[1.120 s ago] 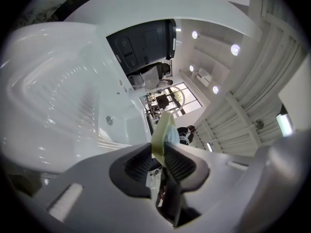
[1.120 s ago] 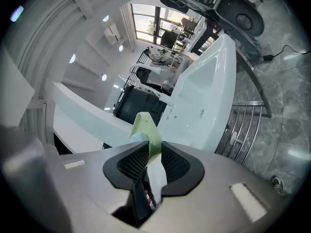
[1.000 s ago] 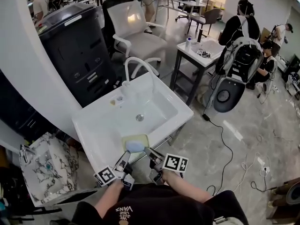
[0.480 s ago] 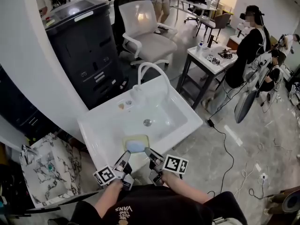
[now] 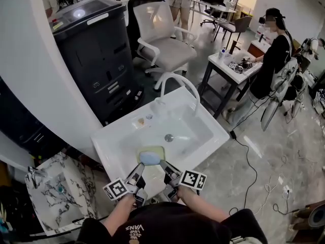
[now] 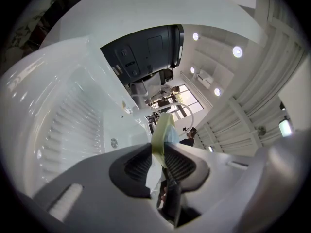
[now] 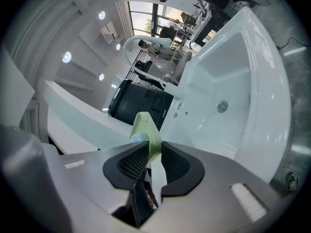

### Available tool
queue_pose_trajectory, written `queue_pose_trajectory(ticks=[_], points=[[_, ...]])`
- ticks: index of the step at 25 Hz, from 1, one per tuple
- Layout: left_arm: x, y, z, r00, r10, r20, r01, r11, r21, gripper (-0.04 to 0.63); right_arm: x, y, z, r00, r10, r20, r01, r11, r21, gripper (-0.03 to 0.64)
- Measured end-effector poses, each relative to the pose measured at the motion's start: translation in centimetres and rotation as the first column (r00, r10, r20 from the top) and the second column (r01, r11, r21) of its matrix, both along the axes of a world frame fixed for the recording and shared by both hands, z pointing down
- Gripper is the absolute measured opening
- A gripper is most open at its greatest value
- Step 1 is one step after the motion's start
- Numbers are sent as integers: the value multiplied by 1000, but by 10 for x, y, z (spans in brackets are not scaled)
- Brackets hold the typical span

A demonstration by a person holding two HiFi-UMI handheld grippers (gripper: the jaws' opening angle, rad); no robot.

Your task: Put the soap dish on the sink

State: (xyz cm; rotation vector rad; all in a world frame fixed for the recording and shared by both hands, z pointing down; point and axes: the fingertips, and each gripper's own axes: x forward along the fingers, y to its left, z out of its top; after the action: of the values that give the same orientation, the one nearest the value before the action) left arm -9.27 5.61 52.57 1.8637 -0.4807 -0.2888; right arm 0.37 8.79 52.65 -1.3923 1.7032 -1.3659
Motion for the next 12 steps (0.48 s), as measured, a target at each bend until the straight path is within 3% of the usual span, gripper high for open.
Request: queue_pose_trajectory(ticks=[3, 12], points=[[-11, -9, 12, 999, 8, 44, -7, 1000, -19, 115, -6, -7, 4, 1000, 18, -3, -18, 1000, 2, 77], [-8, -22, 28, 999, 24, 30, -23, 999, -41, 115, -4, -20, 17, 1000, 28, -12, -28, 999, -25, 77]])
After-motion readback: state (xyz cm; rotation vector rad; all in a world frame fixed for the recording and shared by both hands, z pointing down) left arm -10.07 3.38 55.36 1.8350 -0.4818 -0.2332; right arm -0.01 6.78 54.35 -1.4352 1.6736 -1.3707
